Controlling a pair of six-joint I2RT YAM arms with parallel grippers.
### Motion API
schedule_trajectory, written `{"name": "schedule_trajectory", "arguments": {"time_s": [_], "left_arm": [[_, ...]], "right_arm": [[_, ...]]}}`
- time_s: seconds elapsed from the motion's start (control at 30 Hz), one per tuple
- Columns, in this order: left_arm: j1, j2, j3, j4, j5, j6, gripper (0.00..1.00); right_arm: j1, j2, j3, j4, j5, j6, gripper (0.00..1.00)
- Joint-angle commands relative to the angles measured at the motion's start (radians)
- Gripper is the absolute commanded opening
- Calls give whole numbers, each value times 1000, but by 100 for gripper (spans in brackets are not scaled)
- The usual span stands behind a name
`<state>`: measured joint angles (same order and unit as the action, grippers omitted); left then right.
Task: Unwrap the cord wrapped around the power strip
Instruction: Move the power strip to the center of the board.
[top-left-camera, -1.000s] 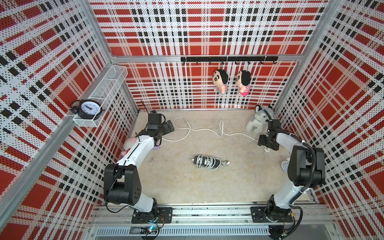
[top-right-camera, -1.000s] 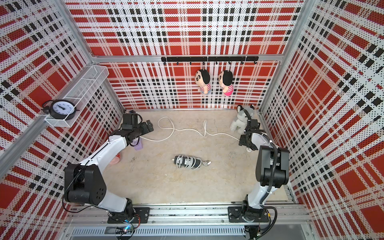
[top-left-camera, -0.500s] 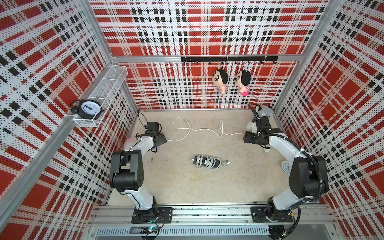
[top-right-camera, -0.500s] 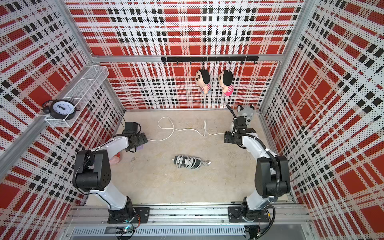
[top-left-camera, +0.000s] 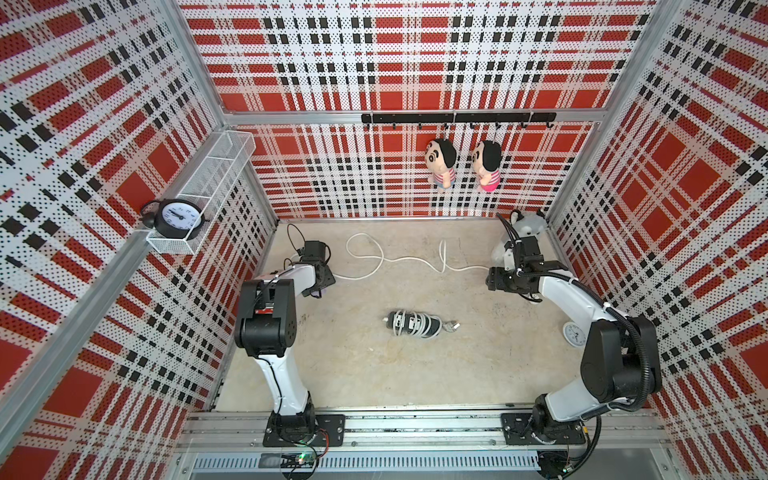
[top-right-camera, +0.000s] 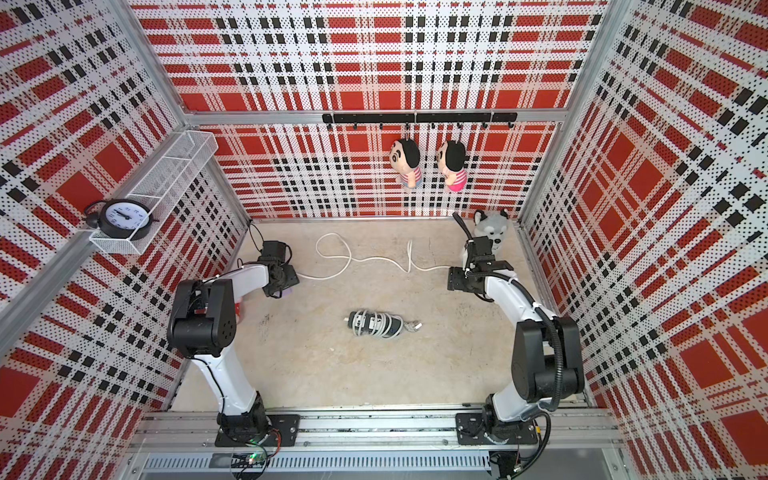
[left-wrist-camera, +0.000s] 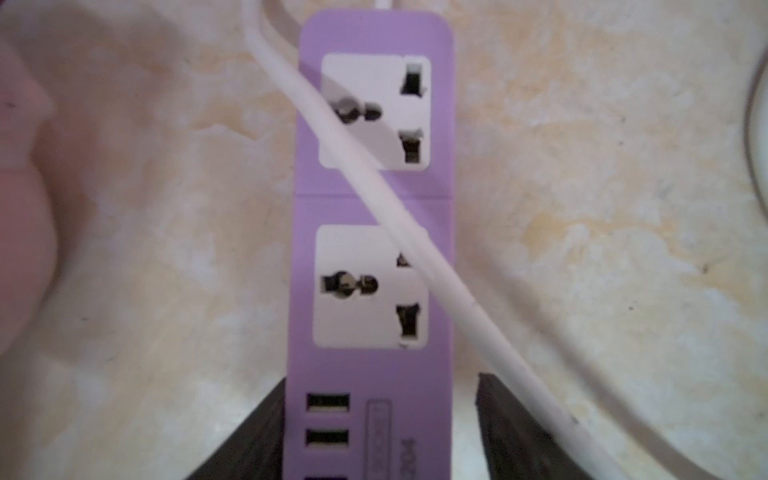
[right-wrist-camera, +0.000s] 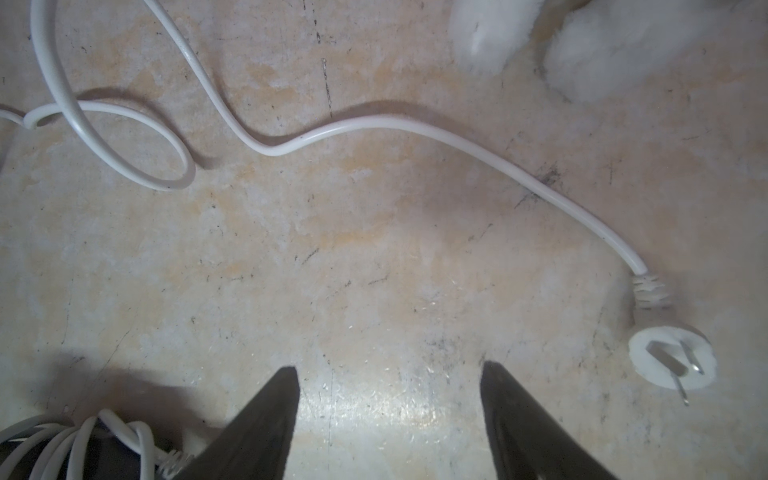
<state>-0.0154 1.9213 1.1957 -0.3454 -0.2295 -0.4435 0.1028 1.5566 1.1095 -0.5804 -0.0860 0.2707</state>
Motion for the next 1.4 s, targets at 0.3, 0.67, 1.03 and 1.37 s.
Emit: {"name": "schedule_trajectory", "arguments": {"time_s": [0.3, 0.67, 1.03, 1.37], "left_arm": [[-188, 142, 201, 35, 78, -82, 63], [-223, -18, 154, 8, 89, -43, 98], [-84, 53, 478, -156, 201, 164, 87], [-178, 237, 592, -202, 277, 297, 75]], "right_arm": [[5, -59, -19, -12, -5, -19, 72], [35, -75, -19, 21, -95, -6, 70], [110, -65, -33, 46, -148, 30, 70], [114, -88, -43, 17, -121, 31, 69]]}}
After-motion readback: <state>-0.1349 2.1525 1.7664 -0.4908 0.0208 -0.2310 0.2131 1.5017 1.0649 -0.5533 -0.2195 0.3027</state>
